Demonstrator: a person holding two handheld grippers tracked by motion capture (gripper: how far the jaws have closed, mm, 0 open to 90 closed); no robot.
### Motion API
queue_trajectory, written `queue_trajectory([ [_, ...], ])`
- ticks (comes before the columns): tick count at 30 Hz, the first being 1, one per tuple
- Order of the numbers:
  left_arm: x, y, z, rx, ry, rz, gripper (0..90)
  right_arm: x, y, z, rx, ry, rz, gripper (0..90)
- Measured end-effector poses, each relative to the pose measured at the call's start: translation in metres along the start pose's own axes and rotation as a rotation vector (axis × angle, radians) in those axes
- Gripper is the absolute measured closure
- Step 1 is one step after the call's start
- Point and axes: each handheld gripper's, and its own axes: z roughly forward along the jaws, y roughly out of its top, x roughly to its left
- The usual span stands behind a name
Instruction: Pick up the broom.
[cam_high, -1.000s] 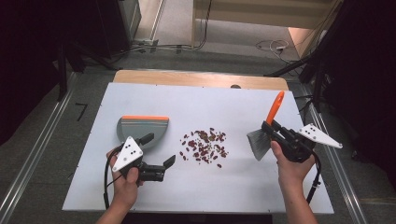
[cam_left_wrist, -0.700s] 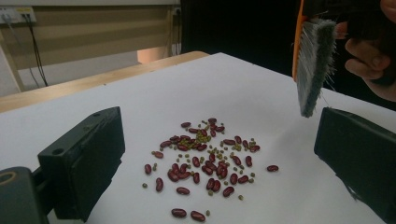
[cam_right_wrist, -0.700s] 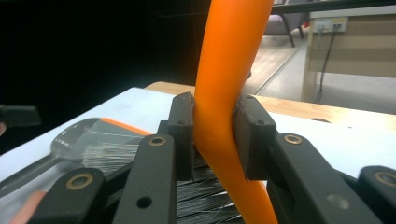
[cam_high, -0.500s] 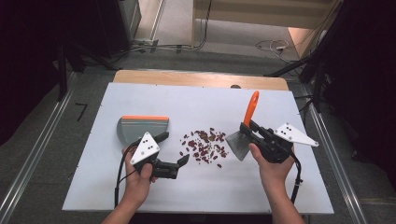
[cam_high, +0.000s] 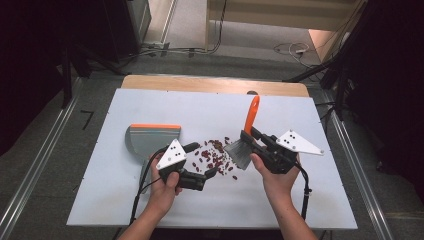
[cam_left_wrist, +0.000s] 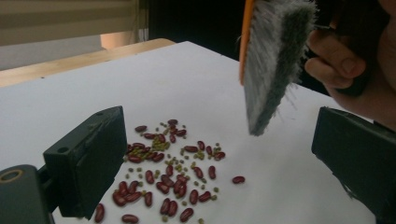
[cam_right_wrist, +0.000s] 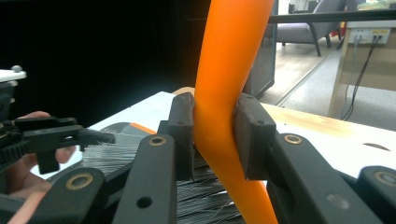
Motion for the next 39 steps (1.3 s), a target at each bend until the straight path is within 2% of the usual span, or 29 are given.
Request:
queue_trajectory([
  [8, -0.015, -0.001, 0.011, 0.019, -0.063, -0.023, 4.0, 0.022, -0.003, 0.009, 0.010, 0.041, -0.022, 68.9],
  [11, -0.019, -0.001, 0.013, 0.027, -0.059, -0.031, 7.5, 0.028, -0.004, 0.010, 0.011, 0.044, -0.025, 68.9],
  [13, -0.024, -0.003, 0.019, 0.056, -0.043, -0.054, 10.8, 0.033, -0.005, 0.011, 0.010, 0.045, -0.026, 68.9],
  [17, -0.029, -0.005, 0.026, 0.087, 0.008, -0.053, 21.9, 0.040, -0.006, 0.012, 0.007, 0.056, -0.028, 68.9],
  [20, -0.031, -0.006, 0.027, 0.089, 0.012, -0.049, 37.2, 0.043, -0.007, 0.012, 0.002, 0.057, -0.026, 68.9],
  [23, -0.031, -0.005, 0.027, 0.086, 0.013, -0.070, 53.7, 0.045, -0.008, 0.012, -0.002, 0.055, -0.019, 68.9],
  [25, -0.030, -0.005, 0.027, 0.089, 0.001, -0.074, 62.8, 0.046, -0.009, 0.012, -0.002, 0.057, -0.014, 68.9],
  [27, -0.029, -0.005, 0.026, 0.097, -0.030, -0.078, 70.3, 0.047, -0.010, 0.013, -0.001, 0.055, -0.020, 68.9],
  [29, -0.028, -0.005, 0.026, 0.099, -0.033, -0.071, 77.6, 0.047, -0.010, 0.013, 0.004, 0.059, -0.020, 68.8],
  [33, -0.025, -0.004, 0.024, 0.101, -0.029, -0.065, 84.2, 0.046, -0.010, 0.013, 0.005, 0.069, -0.013, 68.6],
  [35, -0.025, -0.004, 0.023, 0.112, -0.022, -0.048, 85.3, 0.045, -0.009, 0.014, 0.016, 0.082, -0.017, 68.3],
  [37, -0.024, -0.003, 0.022, 0.123, -0.036, -0.040, 85.8, 0.043, -0.007, 0.016, 0.037, 0.097, -0.031, 66.7],
  [39, -0.022, -0.002, 0.019, 0.132, -0.055, -0.029, 86.0, 0.038, -0.004, 0.016, 0.059, 0.128, -0.054, 57.7],
])
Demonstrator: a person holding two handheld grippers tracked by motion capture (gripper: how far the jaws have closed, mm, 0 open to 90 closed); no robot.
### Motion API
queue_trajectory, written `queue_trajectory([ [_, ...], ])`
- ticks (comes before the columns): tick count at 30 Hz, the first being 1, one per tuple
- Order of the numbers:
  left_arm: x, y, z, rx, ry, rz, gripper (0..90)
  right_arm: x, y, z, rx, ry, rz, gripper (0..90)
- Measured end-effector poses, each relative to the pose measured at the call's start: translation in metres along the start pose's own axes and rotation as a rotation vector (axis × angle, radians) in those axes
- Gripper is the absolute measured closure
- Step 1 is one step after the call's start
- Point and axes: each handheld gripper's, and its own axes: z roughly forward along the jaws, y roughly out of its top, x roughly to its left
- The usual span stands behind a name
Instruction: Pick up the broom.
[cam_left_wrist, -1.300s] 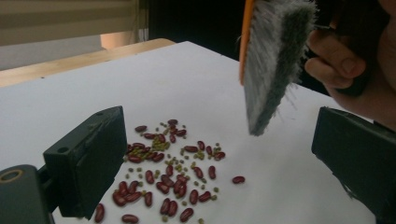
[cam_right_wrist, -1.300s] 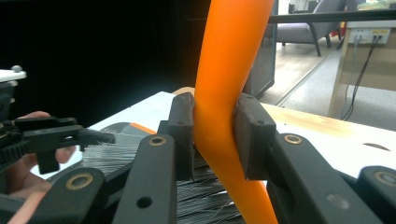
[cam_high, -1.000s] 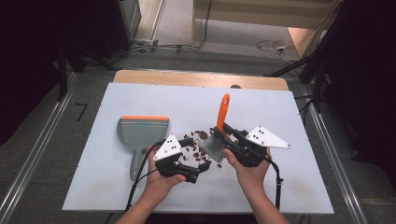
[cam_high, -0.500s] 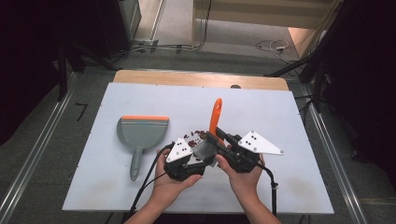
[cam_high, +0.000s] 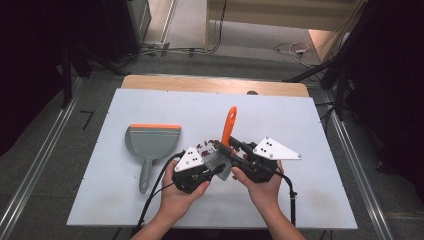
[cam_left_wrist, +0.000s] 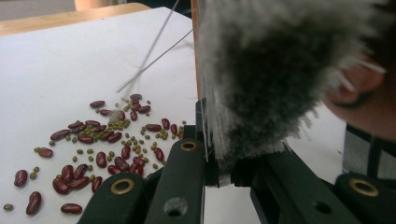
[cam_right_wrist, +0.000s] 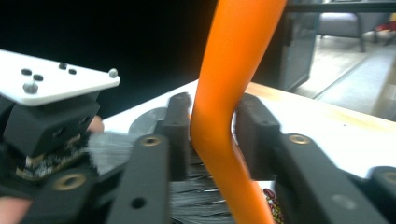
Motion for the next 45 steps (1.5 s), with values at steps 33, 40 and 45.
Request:
queue_trajectory([
  [33, 0.020, 0.007, -0.024, 0.022, -0.411, 0.105, 86.1, -0.039, -0.012, 0.004, 0.182, 0.656, 0.079, 58.9],
  [40, 0.021, 0.006, -0.024, 0.027, -0.452, 0.106, 86.0, -0.039, -0.015, 0.007, 0.194, 0.718, 0.107, 68.3],
  [45, 0.022, 0.005, -0.024, 0.007, -0.441, 0.077, 78.7, -0.039, -0.014, 0.004, 0.196, 0.688, 0.101, 68.8],
])
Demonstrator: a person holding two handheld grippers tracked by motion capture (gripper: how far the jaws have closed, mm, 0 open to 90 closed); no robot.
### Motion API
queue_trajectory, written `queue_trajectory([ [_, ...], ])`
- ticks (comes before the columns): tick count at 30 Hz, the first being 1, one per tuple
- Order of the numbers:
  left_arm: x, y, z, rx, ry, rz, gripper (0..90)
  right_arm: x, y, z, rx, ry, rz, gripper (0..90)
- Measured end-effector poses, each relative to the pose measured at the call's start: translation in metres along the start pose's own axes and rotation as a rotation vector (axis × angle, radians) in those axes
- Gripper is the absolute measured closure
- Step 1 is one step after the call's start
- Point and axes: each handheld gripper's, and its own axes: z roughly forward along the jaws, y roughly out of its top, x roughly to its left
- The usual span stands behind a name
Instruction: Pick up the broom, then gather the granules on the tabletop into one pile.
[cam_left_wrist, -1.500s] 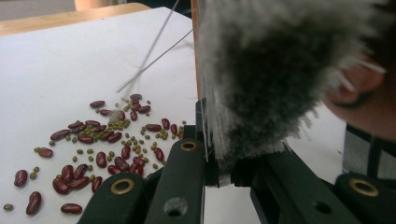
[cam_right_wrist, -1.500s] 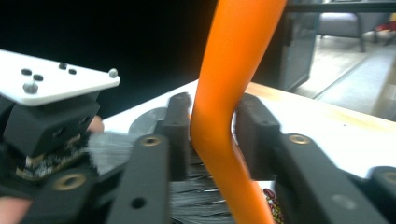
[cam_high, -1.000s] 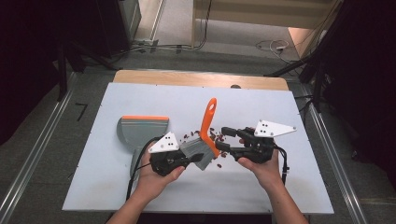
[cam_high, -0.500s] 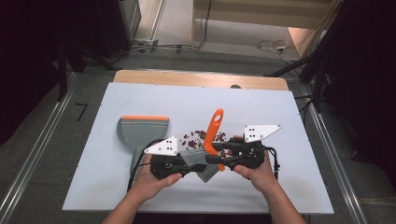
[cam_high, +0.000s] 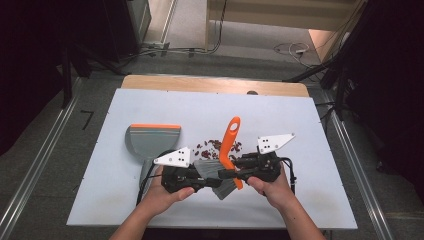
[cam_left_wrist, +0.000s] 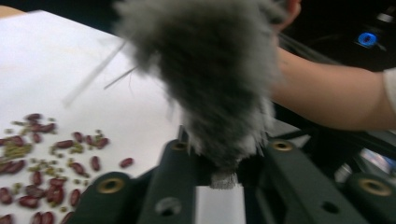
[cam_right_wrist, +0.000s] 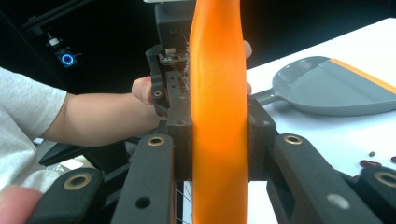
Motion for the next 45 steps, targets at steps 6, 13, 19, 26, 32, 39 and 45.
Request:
queue_trajectory([
  [6, -0.002, -0.002, -0.011, -0.024, 0.096, -0.014, 44.5, 0.001, 0.002, -0.005, -0.022, -0.071, 0.014, 68.9],
  [13, 0.001, -0.008, -0.022, -0.044, 0.213, -0.051, 12.6, -0.005, 0.003, -0.018, -0.049, -0.205, 0.057, 68.9],
  [19, 0.005, -0.012, -0.032, -0.056, 0.263, -0.066, 1.2, -0.008, 0.003, -0.028, -0.035, -0.356, 0.073, 68.9],
  [26, 0.009, -0.015, -0.048, -0.082, 0.315, -0.069, 0.0, -0.012, 0.003, -0.036, 0.001, -0.478, 0.082, 68.9],
  [32, 0.010, -0.018, -0.062, -0.095, 0.366, -0.072, 0.0, -0.013, 0.002, -0.039, 0.029, -0.554, 0.078, 68.8],
  [39, 0.010, -0.026, -0.080, -0.096, 0.437, -0.073, 0.0, -0.018, 0.006, -0.044, 0.072, -0.672, 0.081, 68.8],
  [45, 0.014, -0.037, -0.095, -0.111, 0.499, -0.087, 0.0, -0.028, 0.013, -0.047, 0.169, -0.813, 0.062, 68.8],
])
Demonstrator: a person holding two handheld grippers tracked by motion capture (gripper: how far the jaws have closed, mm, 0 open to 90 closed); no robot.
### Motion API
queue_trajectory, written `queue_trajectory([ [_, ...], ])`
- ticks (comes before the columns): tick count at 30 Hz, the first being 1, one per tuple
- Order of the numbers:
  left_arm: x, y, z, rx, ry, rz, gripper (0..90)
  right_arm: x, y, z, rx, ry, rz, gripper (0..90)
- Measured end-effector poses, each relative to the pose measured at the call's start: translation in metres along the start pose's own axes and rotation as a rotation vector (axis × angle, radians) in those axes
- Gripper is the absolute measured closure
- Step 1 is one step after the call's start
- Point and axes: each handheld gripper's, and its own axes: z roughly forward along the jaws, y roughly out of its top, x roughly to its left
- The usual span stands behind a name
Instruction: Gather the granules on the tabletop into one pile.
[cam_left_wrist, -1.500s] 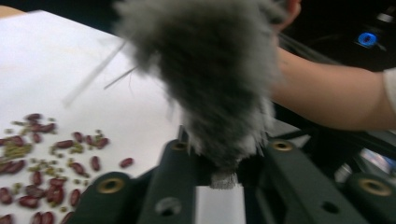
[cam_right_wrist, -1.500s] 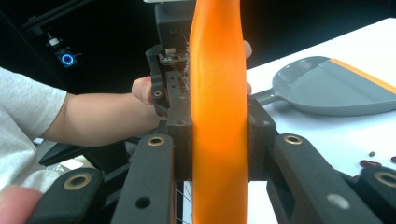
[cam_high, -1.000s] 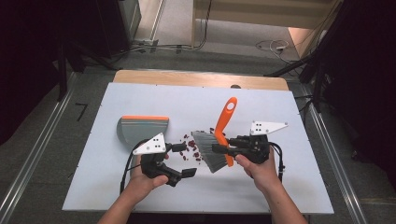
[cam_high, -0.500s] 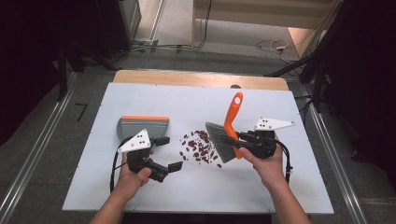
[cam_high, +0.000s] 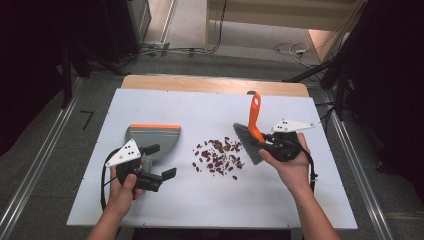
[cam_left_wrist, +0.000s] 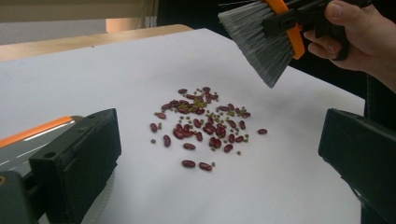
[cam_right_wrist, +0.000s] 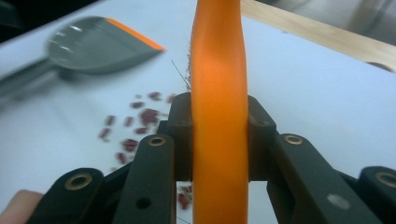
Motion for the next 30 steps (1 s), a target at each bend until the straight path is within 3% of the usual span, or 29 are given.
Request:
queue_trajectory([
  [2, 0.004, -0.003, -0.002, -0.002, 0.017, -0.010, 0.0, -0.004, 0.004, 0.004, 0.032, -0.044, -0.009, 68.8],
  [3, 0.005, -0.005, -0.002, 0.001, 0.025, -0.006, 0.0, -0.004, 0.004, 0.004, 0.032, -0.044, -0.009, 68.8],
  [5, 0.007, -0.007, -0.002, 0.009, 0.044, 0.007, 0.0, -0.008, 0.010, 0.015, 0.101, -0.118, -0.036, 68.8],
  [6, 0.008, -0.008, -0.002, 0.012, 0.050, 0.010, 0.0, -0.008, 0.010, 0.015, 0.101, -0.118, -0.036, 68.8],
  [9, 0.010, -0.009, -0.002, 0.015, 0.064, 0.019, 0.0, -0.011, 0.019, 0.033, 0.201, -0.184, -0.090, 68.8],
  [14, 0.010, -0.010, -0.002, 0.014, 0.071, 0.014, 0.0, -0.012, 0.027, 0.052, 0.277, -0.251, -0.140, 68.8],
  [16, 0.010, -0.010, -0.002, 0.016, 0.073, 0.014, 0.0, -0.010, 0.032, 0.068, 0.347, -0.293, -0.171, 68.8],
  [17, 0.010, -0.010, -0.002, 0.017, 0.075, 0.017, 0.0, -0.010, 0.032, 0.068, 0.347, -0.293, -0.171, 68.8],
  [18, 0.010, -0.010, -0.002, 0.016, 0.075, 0.015, 0.0, -0.009, 0.034, 0.079, 0.389, -0.323, -0.197, 68.8],
  [21, 0.010, -0.010, -0.004, 0.019, 0.082, 0.016, 0.0, -0.009, 0.035, 0.089, 0.427, -0.359, -0.227, 68.8],
  [22, 0.010, -0.010, -0.004, 0.016, 0.084, 0.014, 0.0, -0.008, 0.033, 0.100, 0.475, -0.385, -0.266, 68.8],
  [24, 0.010, -0.010, -0.004, 0.013, 0.084, 0.011, 0.0, -0.007, 0.032, 0.105, 0.492, -0.386, -0.281, 68.8],
  [25, 0.010, -0.010, -0.004, 0.014, 0.085, 0.012, 0.0, -0.005, 0.030, 0.116, 0.523, -0.365, -0.298, 68.8],
  [30, 0.012, -0.011, -0.005, 0.015, 0.092, 0.005, 0.0, 0.010, 0.031, 0.127, 0.547, -0.308, -0.307, 69.0],
])
